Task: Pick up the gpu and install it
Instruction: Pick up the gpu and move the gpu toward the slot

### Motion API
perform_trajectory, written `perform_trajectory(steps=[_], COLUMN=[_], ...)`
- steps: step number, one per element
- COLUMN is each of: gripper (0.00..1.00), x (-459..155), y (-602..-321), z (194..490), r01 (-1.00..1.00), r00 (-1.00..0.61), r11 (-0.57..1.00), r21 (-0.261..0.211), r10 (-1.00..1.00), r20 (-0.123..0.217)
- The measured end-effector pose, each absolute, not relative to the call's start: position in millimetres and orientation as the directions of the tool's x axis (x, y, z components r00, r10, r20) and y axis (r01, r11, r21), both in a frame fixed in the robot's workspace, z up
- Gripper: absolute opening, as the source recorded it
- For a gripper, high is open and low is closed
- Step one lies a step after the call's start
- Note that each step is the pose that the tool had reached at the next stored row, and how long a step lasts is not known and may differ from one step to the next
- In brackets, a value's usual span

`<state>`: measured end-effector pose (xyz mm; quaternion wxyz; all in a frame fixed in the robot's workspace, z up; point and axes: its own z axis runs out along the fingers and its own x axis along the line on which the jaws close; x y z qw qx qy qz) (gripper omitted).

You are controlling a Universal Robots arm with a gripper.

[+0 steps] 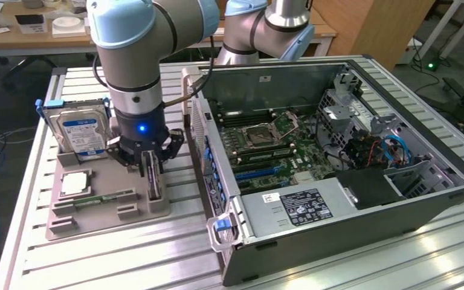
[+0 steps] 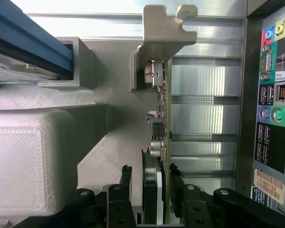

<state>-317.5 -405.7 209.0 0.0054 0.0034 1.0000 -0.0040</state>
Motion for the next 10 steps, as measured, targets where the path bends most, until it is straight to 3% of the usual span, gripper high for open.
perform_trajectory(steps=[1,7,8,10], gripper=[0.44,0.42,0.35,0.35], x=[-317.5,-317.5,-317.5,-317.5], y=[-405.7,-405.7,-405.7,-405.7], z=[209.0,208.8,208.7,208.7], r01=[0.007,0.007,0.007,0.007], r00=[-1.0,-1.0,-1.0,-1.0], r11=[1.0,1.0,1.0,1.0], r21=[-0.008,-0.008,-0.008,-0.008], r10=[0.007,0.007,0.007,0.007], r20=[-0.011,-0.011,-0.011,-0.011])
